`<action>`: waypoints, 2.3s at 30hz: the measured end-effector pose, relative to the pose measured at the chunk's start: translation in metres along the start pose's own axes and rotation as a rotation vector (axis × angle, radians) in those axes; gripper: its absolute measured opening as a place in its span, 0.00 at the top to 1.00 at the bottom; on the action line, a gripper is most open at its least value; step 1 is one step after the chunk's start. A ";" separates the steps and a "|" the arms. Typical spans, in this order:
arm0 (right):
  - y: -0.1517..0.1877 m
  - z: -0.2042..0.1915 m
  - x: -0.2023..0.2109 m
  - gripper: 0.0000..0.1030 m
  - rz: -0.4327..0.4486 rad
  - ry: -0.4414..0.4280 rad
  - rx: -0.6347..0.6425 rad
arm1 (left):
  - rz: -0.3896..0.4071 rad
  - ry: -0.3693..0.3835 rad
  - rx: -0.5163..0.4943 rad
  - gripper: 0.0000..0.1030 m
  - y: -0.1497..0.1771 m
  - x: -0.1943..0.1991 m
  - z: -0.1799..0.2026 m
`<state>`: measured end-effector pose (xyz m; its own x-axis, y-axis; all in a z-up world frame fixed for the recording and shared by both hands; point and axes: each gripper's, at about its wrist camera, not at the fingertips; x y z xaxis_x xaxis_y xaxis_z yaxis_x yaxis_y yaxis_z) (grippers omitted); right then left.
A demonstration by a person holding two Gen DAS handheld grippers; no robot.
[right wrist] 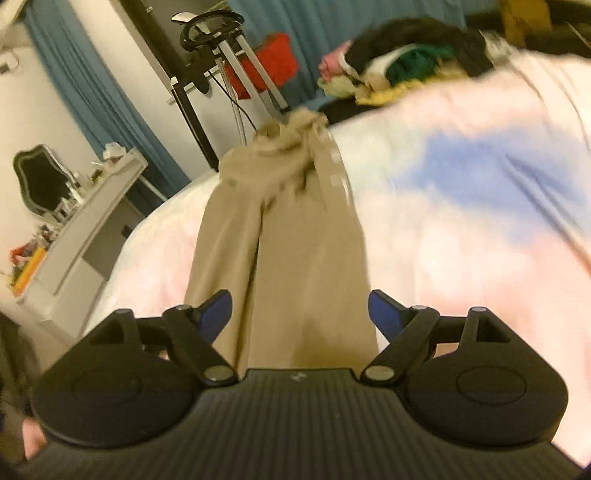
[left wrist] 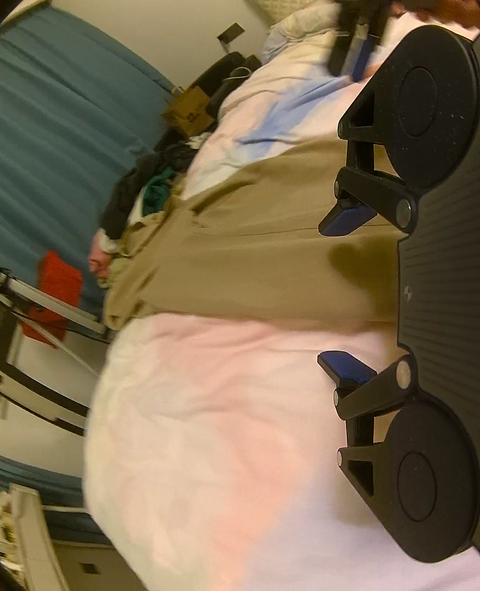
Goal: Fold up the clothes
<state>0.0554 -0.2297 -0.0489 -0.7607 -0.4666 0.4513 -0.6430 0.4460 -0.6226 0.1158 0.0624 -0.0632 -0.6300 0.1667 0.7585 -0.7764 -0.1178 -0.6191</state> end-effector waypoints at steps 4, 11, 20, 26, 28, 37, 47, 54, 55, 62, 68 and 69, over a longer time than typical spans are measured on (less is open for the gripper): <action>0.041 0.028 0.026 0.18 -0.004 0.002 -0.197 | -0.103 -0.005 0.013 0.31 0.022 0.016 -0.009; 0.067 0.079 0.028 0.19 -0.017 -0.074 -0.605 | -0.245 -0.041 0.080 0.32 0.039 0.012 -0.020; 0.079 0.079 0.018 0.28 -0.147 -0.148 -0.639 | -0.433 0.075 0.186 0.53 0.060 0.009 -0.033; 0.083 0.071 0.019 0.37 -0.171 -0.085 -0.582 | -0.457 0.058 0.198 0.53 0.065 0.007 -0.038; 0.084 0.064 0.018 0.38 -0.203 -0.077 -0.542 | -0.467 0.073 0.169 0.53 0.065 0.007 -0.034; 0.079 0.037 0.031 0.90 -0.260 -0.031 -0.429 | -0.437 0.119 0.165 0.90 0.071 0.030 -0.038; 0.029 -0.008 0.096 0.92 -0.071 -0.179 -0.345 | -0.212 0.293 0.262 0.92 0.043 0.117 -0.040; 0.023 -0.036 0.139 0.92 0.015 -0.255 -0.249 | -0.126 0.349 0.316 0.92 0.059 0.173 -0.042; 0.030 -0.036 0.144 0.92 0.018 -0.257 -0.243 | -0.124 0.349 0.319 0.92 0.069 0.178 -0.041; 0.091 -0.034 0.171 0.92 0.043 -0.273 -0.262 | -0.139 0.341 0.374 0.92 0.134 0.207 -0.057; 0.066 -0.029 0.150 0.92 0.100 -0.288 -0.319 | -0.130 0.345 0.370 0.92 0.105 0.202 -0.067; 0.055 -0.028 0.143 0.92 0.109 -0.287 -0.320 | -0.119 0.336 0.356 0.92 0.091 0.196 -0.063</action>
<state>-0.0911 -0.2504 -0.0010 -0.7991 -0.5766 0.1701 -0.5899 0.6974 -0.4070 -0.0776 0.1462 0.0167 -0.5430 0.4986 0.6756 -0.8361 -0.3958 -0.3798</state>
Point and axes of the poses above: each gripper's, at about its wrist camera, not at the fingertips, and x roughly against the way its jaws point, z to its right, y to its underside, and after that the axes turned 15 degrees about -y, right-handed
